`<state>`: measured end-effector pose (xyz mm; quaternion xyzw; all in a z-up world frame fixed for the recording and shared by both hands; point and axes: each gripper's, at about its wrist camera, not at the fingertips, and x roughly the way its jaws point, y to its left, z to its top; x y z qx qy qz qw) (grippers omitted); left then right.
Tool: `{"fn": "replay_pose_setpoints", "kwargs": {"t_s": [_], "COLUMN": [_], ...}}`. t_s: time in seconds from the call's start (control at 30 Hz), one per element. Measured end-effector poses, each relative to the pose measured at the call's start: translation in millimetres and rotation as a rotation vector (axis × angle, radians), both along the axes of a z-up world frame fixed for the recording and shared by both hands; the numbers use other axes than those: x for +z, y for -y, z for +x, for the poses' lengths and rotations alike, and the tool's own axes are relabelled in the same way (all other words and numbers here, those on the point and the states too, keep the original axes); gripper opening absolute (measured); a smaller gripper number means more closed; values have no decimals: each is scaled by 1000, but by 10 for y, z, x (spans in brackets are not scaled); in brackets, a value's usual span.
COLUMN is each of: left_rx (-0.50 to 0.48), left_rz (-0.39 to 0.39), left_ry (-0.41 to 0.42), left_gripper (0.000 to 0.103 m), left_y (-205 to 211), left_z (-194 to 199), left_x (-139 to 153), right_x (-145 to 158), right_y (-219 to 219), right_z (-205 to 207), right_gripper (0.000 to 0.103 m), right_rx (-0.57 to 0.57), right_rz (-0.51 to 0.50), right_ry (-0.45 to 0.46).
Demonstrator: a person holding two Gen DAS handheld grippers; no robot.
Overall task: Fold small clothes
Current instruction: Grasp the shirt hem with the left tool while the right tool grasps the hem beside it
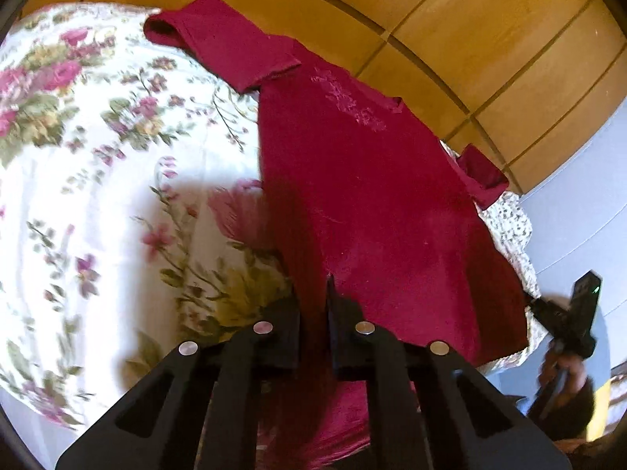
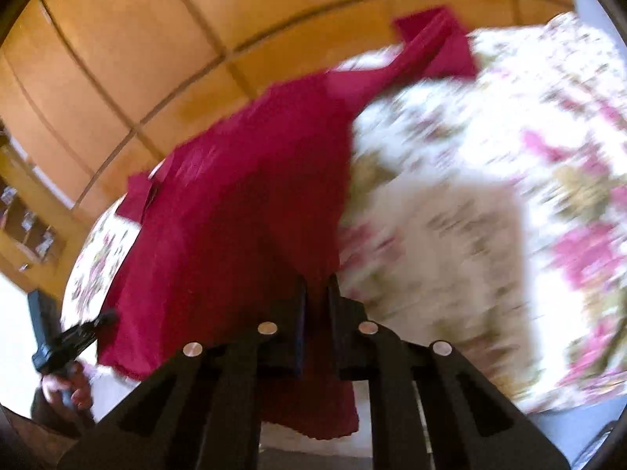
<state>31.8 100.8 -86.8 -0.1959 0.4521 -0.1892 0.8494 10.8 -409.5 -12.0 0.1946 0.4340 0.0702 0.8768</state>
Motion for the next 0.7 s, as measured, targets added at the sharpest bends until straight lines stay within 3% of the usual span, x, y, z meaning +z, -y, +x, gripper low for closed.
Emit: {"fn": "replay_pose_setpoints", "kwargs": {"t_s": [0.13,0.2,0.23,0.27,0.3,0.33,0.37,0.4,0.43,0.47,0.5,0.53,0.63,0.7], "left_rx": [-22,-15,-14,-25,-37,-41,-47,-55,-73,-89,-100,-102,-99,-119], "left_rz": [10,4,-2,-27,-62,-82,-97,-81,-48,-7,63,87,19,49], "left_ry": [-4,-2,-5,-15,-13,-7,5,6,6,14,14,11,12,54], "left_gripper": [9,10,21,40,50,67,71,71,62,33,20,12,8,8], "left_y": [58,63,62,43,26,24,35,78,142,204,274,287,200,215], "left_z": [-21,-35,-37,-44,-60,-69,-88,-91,-97,-114,-117,-115,-128,-205], "left_x": [-54,-70,-66,-65,-54,-43,-28,-24,-30,-34,-43,-43,90,240], "right_x": [-321,-451,-449,-439,-419,-386,-377,-387,-415,-440,-444,-423,-263,-174], "right_y": [188,200,209,226,215,213,192,165,110,82,46,60,151,172], "right_z": [30,30,30,30,43,41,42,48,64,75,92,84,44,20], "right_gripper": [10,16,19,30,44,49,51,48,42,24,10,10,10,10], "right_rx": [-12,-24,-25,-19,-14,-10,-4,4,9,8,7,-7,-41,-28], "right_rz": [89,112,135,169,188,195,192,186,172,156,147,149,158,135], "right_ry": [-100,-123,-117,-109,-101,-85,-82,-91,-108,-121,-127,-118,-59,-45]}}
